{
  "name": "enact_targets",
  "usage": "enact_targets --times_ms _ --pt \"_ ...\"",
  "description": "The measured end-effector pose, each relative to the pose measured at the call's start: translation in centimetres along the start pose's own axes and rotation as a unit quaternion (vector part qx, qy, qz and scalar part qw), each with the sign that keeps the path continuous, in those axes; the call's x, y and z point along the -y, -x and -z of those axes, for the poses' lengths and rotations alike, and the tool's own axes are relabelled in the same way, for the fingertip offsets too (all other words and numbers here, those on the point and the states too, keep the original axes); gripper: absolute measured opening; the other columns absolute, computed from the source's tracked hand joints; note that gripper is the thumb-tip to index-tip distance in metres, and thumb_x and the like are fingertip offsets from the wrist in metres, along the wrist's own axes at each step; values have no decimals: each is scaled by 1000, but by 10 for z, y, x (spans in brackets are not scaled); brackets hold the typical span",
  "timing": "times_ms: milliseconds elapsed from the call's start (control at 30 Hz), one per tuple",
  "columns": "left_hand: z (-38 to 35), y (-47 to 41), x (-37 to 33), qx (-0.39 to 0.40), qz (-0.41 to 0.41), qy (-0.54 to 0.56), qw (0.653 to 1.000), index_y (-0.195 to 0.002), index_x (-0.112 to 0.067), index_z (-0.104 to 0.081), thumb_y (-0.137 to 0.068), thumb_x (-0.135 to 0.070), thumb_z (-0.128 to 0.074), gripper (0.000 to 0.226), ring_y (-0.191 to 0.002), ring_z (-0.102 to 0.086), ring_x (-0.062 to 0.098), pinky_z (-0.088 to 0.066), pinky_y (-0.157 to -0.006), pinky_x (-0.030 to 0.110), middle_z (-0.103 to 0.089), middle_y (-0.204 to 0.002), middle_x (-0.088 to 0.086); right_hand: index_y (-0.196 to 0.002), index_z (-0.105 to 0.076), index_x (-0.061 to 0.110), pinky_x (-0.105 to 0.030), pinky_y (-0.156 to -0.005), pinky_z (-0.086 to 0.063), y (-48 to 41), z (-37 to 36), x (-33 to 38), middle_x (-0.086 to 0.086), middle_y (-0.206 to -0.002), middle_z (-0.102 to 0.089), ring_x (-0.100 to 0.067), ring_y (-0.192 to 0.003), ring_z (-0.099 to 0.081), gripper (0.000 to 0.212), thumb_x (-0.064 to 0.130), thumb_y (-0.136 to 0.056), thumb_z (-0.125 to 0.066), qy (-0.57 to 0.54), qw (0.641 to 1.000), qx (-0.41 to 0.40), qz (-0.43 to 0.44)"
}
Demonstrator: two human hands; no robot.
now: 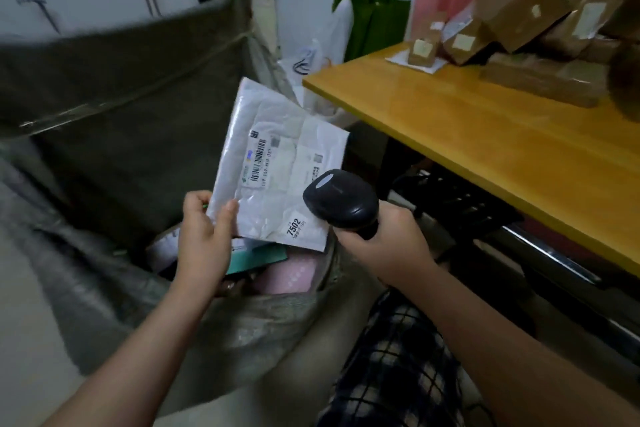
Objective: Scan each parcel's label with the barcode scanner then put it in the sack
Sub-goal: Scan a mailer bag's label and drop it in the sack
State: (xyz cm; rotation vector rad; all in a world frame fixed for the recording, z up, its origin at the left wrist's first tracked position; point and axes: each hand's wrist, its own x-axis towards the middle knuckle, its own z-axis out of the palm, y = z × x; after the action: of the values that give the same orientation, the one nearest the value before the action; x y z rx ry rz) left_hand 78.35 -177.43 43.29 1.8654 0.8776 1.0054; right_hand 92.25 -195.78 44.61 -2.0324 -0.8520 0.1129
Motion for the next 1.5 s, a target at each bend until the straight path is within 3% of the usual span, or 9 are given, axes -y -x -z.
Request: enact_targets --times_ms 200,333,467,600,733,800,900,1200,1500 --pt "30 -14 60 -66 102 -39 992 -100 -12 -42 -94 -18 -57 18 -81 -59 31 -49 -74 43 -59 -91 12 -66 -56 16 -42 -64 -52 -26 -46 5 -4 -64 -62 -24 -69 -62 26 30 -76 -75 6 999 47 -17" --pt "28 -30 84 -63 159 -81 982 -100 -9 -40 -93 -9 -52 14 -65 -53 20 -41 -57 22 -54 -79 4 -69 -57 16 -32 -62 -47 -37 -64 6 1 -66 -61 -19 -68 -59 26 34 -78 -73 26 996 67 -47" --pt "30 -36 113 -45 226 -135 964 -100 -5 -39 -93 -4 -49 11 -80 -51 26 -36 -69 30 -52 -90 13 -76 -60 19 -26 -60 -42 -41 -72 1 7 -67 -58 -15 -70 -58 23 37 -80 -73 51 993 92 -52" --pt "18 -38 116 -31 255 -98 961 -100 -8 -39 -91 -2 -51 16 -81 -61 33 -50 -71 37 -55 -91 15 -74 -58 22 -29 -64 -45 -46 -75 -5 6 -68 -59 -18 -74 -60 22 39 -80 -72 56 993 89 -61" --pt "-16 -57 100 -10 247 -82 966 -108 -6 -41 -93 -9 -56 21 -63 -60 10 -46 -56 17 -58 -101 13 -78 -60 22 -32 -68 -49 -51 -78 -12 -2 -78 -65 -22 -79 -62 21 40 -80 -70 58 992 83 -77" --pt "-34 -66 96 45 252 -114 960 -125 0 -39 -94 -20 -59 42 -101 -61 18 -46 -84 23 -47 -124 19 -82 -62 21 -33 -69 -50 -51 -76 -16 -3 -82 -66 -23 -81 -63 22 41 -80 -70 64 992 84 -74" --pt "-49 -68 88 91 170 -252 948 -141 1 -33 -91 -30 -61 64 -131 -32 40 -25 -108 38 -27 -145 23 -81 -60 22 -35 -69 -50 -48 -64 -22 -2 -79 -66 -24 -82 -64 23 42 -79 -71 54 993 66 -78" --pt "-102 -33 -25 163 -156 -220 949 -130 -10 -51 -90 -23 -60 44 -125 -36 32 -29 -104 40 -40 -136 13 -71 -59 20 -24 -48 -37 -26 31 -29 6 -60 -58 -7 -57 -56 20 32 -81 -72 41 992 -60 -106" --pt "-214 48 -161 302 -343 -190 869 -134 -14 -46 -96 -29 -52 41 -127 -36 30 -32 -103 41 -37 -140 10 -69 -58 15 -29 -51 -37 48 185 -53 1 -55 -58 -10 -53 -55 26 33 -86 -68 37 953 -235 -187"
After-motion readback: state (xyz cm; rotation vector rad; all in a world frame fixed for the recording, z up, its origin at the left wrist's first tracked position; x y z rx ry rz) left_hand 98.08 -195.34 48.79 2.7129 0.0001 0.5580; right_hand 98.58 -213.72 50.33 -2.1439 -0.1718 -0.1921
